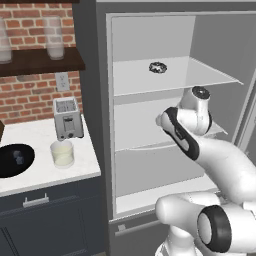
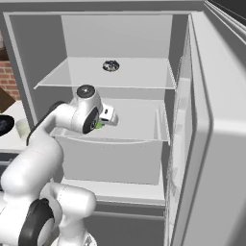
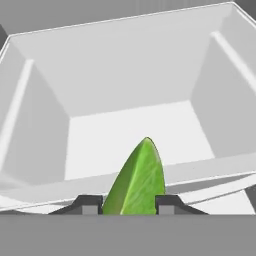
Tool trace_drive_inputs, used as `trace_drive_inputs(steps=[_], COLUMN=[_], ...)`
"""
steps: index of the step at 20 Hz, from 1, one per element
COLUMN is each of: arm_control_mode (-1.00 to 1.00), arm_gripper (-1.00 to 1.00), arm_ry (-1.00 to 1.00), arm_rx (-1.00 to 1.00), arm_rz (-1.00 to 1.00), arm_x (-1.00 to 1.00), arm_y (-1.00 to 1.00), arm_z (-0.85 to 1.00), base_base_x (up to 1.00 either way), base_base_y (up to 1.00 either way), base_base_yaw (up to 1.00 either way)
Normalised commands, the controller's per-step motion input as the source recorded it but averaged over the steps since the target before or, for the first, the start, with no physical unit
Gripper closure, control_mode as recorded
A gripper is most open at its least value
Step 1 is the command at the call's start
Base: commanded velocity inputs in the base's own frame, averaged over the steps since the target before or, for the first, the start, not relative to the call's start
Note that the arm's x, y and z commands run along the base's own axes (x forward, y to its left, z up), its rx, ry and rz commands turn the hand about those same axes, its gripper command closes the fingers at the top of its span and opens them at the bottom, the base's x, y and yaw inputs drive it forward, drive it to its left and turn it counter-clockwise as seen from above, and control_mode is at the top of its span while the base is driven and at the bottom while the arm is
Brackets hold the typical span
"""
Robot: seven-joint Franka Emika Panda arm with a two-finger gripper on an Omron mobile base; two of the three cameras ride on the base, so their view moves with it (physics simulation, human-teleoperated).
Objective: Grab a lemon wedge from the fridge and one ice cube from the ice bowl, and put them in the glass of lemonade.
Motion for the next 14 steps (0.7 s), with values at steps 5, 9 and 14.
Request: trace_drive_inputs(steps=[5, 9, 14], arm_control_mode=[-1.00, -1.00, -1.00], arm_gripper=[1.00, 1.00, 1.00], arm_ry=[0.23, 0.16, 0.02], arm_rx=[-0.07, -0.06, -0.02], arm_rz=[0.13, 0.09, 0.06], arm_x=[-0.93, -1.00, -0.97], arm_y=[0.00, 0.00, 0.00], arm_z=[0.61, 0.03, 0.01], base_base_x=[0.00, 0.00, 0.00], base_base_y=[0.00, 0.00, 0.00], base_base_yaw=[0.00, 0.00, 0.00])
